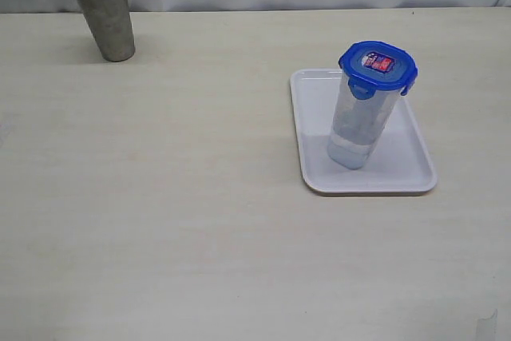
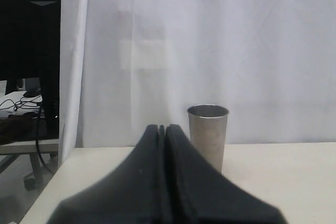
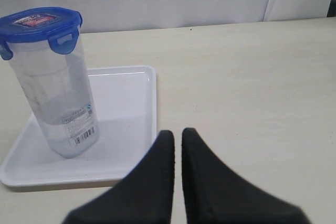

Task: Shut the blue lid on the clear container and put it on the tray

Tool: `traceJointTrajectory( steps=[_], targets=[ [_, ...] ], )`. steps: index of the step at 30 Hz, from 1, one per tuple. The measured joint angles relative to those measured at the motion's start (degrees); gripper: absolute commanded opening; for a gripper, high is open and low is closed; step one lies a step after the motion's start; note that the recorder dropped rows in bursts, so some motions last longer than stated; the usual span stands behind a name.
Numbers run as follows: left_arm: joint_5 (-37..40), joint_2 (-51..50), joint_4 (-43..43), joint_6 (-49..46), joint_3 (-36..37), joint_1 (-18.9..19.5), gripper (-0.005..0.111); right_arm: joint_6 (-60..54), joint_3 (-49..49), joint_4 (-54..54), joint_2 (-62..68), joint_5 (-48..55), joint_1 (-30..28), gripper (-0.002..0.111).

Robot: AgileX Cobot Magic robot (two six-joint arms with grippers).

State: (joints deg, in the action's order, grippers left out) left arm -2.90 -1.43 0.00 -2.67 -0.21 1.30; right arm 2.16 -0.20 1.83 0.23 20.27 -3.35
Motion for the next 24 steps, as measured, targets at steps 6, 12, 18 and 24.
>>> traceJointTrajectory(
  steps=[6, 12, 18, 24],
  targets=[
    [4.62, 0.0, 0.35, -0.12, 0.0, 0.0, 0.0, 0.0, 0.0, 0.0, 0.0, 0.0, 0.0, 0.005],
    [11.67, 0.0, 2.17, -0.12, 0.0, 0.0, 0.0, 0.0, 0.0, 0.0, 0.0, 0.0, 0.0, 0.005],
    [18.48, 0.0, 2.39, -0.12, 0.0, 0.0, 0.0, 0.0, 0.0, 0.0, 0.0, 0.0, 0.0, 0.005],
    [20.17, 0.0, 2.39, -0.12, 0.0, 0.0, 0.0, 0.0, 0.0, 0.0, 0.0, 0.0, 0.0, 0.005]
  ],
)
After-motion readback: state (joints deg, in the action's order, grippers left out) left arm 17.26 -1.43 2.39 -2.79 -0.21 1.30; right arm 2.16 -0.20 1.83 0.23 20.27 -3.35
